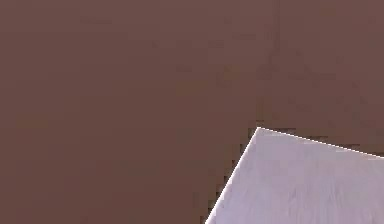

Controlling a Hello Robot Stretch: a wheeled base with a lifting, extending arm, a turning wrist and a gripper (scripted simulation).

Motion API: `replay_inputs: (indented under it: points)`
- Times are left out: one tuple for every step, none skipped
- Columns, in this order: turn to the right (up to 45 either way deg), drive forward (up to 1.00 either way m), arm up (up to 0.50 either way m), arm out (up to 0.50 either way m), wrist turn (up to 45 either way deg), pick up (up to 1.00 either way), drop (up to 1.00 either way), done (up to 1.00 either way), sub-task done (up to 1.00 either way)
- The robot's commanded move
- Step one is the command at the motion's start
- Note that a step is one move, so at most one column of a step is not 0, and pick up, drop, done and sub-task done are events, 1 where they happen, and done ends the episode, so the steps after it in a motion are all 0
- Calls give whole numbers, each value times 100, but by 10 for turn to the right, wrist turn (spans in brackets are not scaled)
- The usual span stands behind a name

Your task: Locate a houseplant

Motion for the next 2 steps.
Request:
replay_inputs:
  points:
    - [450,0,0,0,0,0,0,0,0]
    - [330,0,0,0,0,0,0,0,0]
